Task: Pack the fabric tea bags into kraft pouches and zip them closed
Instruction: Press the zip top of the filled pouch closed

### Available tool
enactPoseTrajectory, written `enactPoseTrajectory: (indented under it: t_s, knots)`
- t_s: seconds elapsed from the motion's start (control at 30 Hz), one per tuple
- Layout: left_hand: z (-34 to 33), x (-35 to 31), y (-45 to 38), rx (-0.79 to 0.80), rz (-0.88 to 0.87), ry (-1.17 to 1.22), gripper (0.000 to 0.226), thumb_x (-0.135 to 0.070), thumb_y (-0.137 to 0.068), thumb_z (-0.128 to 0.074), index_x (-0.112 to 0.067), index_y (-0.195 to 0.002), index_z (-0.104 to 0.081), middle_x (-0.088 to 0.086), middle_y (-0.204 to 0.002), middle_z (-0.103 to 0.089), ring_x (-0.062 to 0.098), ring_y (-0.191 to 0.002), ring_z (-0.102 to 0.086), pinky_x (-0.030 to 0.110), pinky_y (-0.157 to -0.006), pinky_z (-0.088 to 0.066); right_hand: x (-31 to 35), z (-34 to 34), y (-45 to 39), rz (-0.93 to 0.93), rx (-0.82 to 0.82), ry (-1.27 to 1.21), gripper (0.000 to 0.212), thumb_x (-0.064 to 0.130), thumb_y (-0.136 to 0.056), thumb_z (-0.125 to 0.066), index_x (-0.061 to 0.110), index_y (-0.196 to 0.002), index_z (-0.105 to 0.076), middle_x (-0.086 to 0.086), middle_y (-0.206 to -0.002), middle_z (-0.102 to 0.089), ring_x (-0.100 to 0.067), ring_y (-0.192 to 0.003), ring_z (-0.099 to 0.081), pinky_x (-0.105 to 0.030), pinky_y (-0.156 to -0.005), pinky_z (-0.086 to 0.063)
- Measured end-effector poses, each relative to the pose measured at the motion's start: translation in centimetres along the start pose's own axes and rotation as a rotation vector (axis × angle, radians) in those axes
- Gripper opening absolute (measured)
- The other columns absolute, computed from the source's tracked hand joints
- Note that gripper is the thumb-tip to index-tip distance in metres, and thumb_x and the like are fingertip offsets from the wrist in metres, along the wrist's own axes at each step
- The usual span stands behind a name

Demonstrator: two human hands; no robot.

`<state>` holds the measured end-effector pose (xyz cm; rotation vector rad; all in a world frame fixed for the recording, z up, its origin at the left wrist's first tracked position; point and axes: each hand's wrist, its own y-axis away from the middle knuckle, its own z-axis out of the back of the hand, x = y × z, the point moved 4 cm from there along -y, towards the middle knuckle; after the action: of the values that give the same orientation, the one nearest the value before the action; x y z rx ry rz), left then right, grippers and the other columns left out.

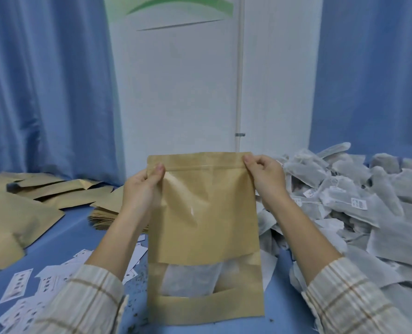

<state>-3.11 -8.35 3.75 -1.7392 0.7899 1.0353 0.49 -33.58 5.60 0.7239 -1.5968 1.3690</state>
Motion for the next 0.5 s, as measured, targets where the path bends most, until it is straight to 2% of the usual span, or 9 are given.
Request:
enactPoseTrajectory:
  t_s: [0.1, 0.2, 0.27, 0.37, 0.43, 0.5]
  knots:
    - [-0.2, 0.9, -0.3, -0.011, 0.007, -0.006, 0.034, -0.032, -0.089, -0.062, -0.014, -0.06, -0.066, -0.001, -0.065, -0.068, 0.012, -0.058, -0.061, 0.02, -0.055, -0.048, 0.2, -1.0, 0.6, -0.02, 0.184, -0.12, 0.014, 0.037, -0.081, -0.069, 0.024, -0.084, -0.067, 0.015, -0.069, -0.069, 0.001, -0.061, -0.062, -0.018, -0.053, -0.048]
    - [0.3, 1.1, -0.5, -0.027, 0.028, -0.022, 0.039, -0.032, -0.089, -0.063, -0.02, -0.052, -0.067, -0.006, -0.058, -0.066, 0.009, -0.052, -0.059, 0.019, -0.052, -0.047, -0.1, -0.5, 0.4, -0.034, 0.217, -0.249, 0.033, 0.024, -0.07, -0.08, 0.022, -0.097, -0.061, 0.006, -0.078, -0.074, -0.002, -0.066, -0.067, -0.017, -0.049, -0.049]
    - [1.0, 1.1, -0.8, -0.082, 0.033, -0.028, 0.038, -0.03, -0.088, -0.064, -0.015, -0.052, -0.061, -0.004, -0.054, -0.061, 0.013, -0.051, -0.053, 0.024, -0.055, -0.042, -0.5, 0.0, 0.0, -0.016, 0.135, -0.257, 0.042, 0.018, -0.066, -0.083, 0.026, -0.096, -0.054, 0.005, -0.071, -0.072, -0.002, -0.065, -0.065, -0.023, -0.052, -0.05]
    - [1.1, 1.0, -0.8, -0.106, 0.031, 0.006, 0.031, -0.024, -0.088, -0.065, -0.003, -0.067, -0.054, 0.007, -0.068, -0.052, 0.019, -0.066, -0.046, 0.029, -0.062, -0.035, -1.0, -0.1, -0.6, -0.022, 0.073, -0.324, 0.051, 0.008, -0.065, -0.082, 0.027, -0.095, -0.046, 0.006, -0.061, -0.068, -0.004, -0.063, -0.063, -0.026, -0.065, -0.049]
    - [1.0, 1.3, -0.6, -0.126, 0.031, 0.001, 0.028, -0.021, -0.089, -0.064, -0.003, -0.07, -0.054, 0.01, -0.074, -0.049, 0.021, -0.07, -0.043, 0.03, -0.065, -0.033, -1.7, -0.4, -1.0, -0.05, 0.079, -0.354, 0.052, 0.005, -0.065, -0.081, 0.027, -0.096, -0.045, 0.007, -0.059, -0.067, -0.005, -0.061, -0.063, -0.03, -0.069, -0.049]
    - [0.9, 1.6, -0.5, -0.142, 0.011, -0.039, 0.033, -0.02, -0.089, -0.063, -0.002, -0.065, -0.051, 0.01, -0.07, -0.047, 0.021, -0.069, -0.041, 0.031, -0.065, -0.031, -1.9, -0.7, -1.1, -0.036, 0.121, -0.129, 0.047, 0.015, -0.07, -0.08, 0.03, -0.099, -0.045, 0.01, -0.066, -0.069, -0.004, -0.069, -0.064, -0.035, -0.074, -0.05]
